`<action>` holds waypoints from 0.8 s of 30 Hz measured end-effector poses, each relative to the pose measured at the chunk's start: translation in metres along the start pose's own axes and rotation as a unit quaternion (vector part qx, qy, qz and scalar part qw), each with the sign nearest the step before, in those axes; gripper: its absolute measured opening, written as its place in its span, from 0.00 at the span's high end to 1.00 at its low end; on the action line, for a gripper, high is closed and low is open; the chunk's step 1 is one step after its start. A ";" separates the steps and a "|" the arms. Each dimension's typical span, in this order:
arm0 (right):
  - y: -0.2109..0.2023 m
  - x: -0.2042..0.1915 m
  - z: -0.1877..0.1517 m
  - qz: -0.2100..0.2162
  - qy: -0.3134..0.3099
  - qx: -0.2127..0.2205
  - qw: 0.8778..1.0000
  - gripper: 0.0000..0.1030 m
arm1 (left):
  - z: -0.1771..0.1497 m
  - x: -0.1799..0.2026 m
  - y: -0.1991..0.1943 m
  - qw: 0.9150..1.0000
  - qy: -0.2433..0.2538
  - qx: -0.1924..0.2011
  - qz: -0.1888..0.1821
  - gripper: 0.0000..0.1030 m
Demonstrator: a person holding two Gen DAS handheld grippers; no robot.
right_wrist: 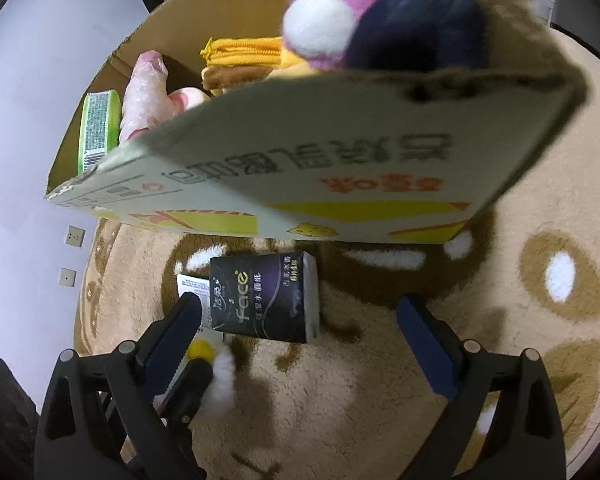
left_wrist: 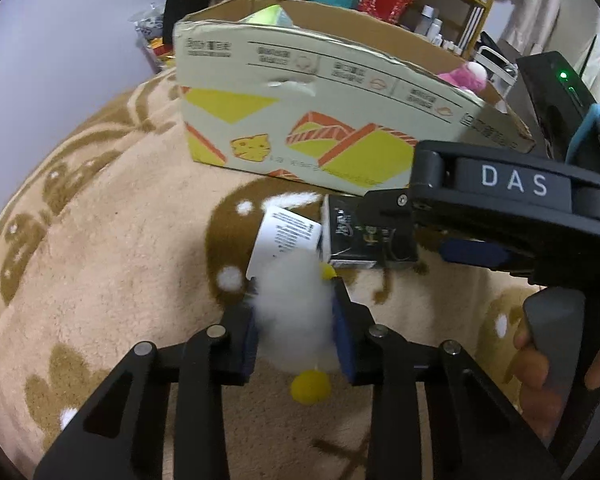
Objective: Organize soft objects
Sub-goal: 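Close the left gripper on the white plush while the right gripper grasps the black tissue pack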
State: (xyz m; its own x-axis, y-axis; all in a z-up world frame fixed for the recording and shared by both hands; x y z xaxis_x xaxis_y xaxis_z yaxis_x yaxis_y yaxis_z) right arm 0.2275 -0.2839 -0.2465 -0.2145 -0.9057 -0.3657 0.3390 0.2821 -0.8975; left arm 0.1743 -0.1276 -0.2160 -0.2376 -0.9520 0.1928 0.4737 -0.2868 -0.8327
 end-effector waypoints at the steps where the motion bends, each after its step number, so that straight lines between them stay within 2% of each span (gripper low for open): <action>1: 0.002 -0.002 0.001 0.005 0.000 -0.001 1.000 0.01 | -0.001 0.001 -0.002 1.000 0.001 -0.001 0.003 0.71; 10: 0.014 -0.010 0.001 -0.016 -0.004 0.009 1.000 0.01 | -0.005 -0.005 -0.017 0.999 0.003 0.004 0.043 0.70; 14: 0.018 -0.015 -0.001 -0.028 0.001 0.014 1.000 0.01 | -0.004 -0.011 -0.023 0.997 0.006 0.011 0.072 0.70; 21: 0.023 -0.032 -0.011 -0.070 -0.047 0.033 0.996 0.01 | 0.000 -0.027 -0.024 0.996 -0.016 0.012 0.090 0.70; 24: 0.023 -0.036 -0.013 -0.080 -0.046 0.041 0.995 0.08 | 0.000 -0.029 -0.024 0.995 -0.014 0.014 0.099 0.70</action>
State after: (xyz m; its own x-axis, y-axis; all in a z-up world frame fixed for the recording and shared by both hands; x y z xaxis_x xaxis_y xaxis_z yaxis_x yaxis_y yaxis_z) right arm 0.2316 -0.2407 -0.2576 -0.1873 -0.9633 -0.1924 0.3817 0.1091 -0.9178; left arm 0.1703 -0.0928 -0.2018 -0.1141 -0.9926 0.0414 0.5325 -0.0963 -0.8410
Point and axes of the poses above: each gripper's, at about its wrist camera, not at the fingertips, and y roughly the way its jaws point, x to its right, z to its top, the point moved 4 cm from there along y, roughly the way its jaws point, and after that the axes turned 3 degrees about -z, right-handed, at the moved point
